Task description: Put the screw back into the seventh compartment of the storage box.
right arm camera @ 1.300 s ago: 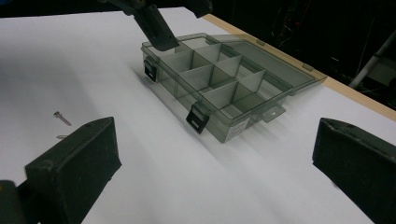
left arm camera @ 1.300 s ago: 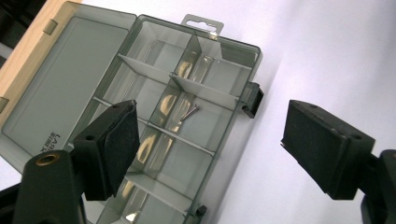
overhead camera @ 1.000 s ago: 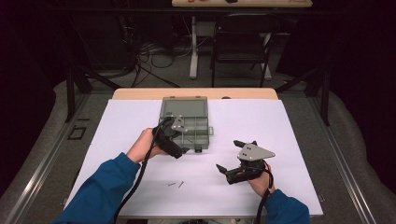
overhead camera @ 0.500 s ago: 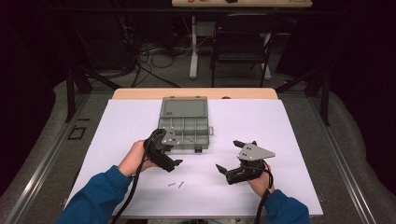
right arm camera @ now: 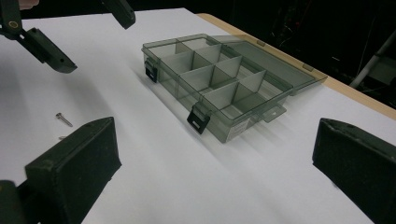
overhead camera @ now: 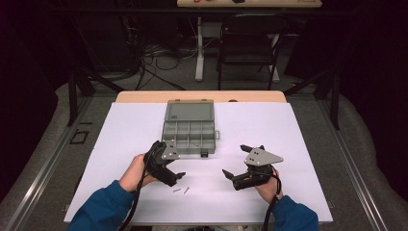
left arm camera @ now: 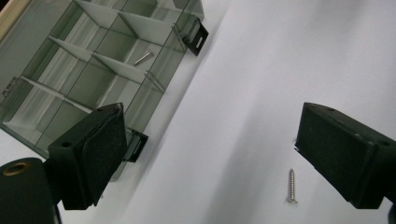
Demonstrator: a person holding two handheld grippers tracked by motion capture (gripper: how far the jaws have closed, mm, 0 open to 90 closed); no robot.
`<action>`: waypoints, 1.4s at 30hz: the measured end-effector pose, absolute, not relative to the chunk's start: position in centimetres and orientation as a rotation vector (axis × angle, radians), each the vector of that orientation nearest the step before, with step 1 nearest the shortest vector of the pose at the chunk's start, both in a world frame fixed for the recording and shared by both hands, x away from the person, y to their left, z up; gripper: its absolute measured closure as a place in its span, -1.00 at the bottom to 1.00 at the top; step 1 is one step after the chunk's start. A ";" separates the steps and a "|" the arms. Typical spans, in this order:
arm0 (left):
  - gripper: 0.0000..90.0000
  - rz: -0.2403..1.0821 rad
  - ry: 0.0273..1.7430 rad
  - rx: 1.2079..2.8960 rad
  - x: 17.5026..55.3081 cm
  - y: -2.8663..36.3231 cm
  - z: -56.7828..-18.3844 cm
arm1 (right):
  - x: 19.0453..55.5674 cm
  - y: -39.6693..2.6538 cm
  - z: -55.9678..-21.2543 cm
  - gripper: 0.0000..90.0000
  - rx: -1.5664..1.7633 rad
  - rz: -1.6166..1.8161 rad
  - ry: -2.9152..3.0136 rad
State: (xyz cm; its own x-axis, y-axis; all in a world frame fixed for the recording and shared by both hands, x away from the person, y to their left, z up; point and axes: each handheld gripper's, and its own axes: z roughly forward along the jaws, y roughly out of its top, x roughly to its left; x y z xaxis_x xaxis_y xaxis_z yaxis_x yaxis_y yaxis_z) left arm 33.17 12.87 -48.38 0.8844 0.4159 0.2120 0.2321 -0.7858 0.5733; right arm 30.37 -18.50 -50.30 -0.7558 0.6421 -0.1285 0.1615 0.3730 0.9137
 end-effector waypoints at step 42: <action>-1.00 0.383 0.538 2.438 30.1 14.8 -52.3 | 30.3 -18.5 -50.2 -1.00 0.688 1.367 2.173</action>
State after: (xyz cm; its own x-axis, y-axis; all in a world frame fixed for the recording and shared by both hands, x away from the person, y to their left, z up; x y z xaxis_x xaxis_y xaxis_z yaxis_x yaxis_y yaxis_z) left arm 30.07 14.77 -52.28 0.8759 0.4608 0.1429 0.2855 -0.7340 0.6162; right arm 30.26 -18.45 -50.22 -0.7591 0.6380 -0.1296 0.1595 0.3753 0.9131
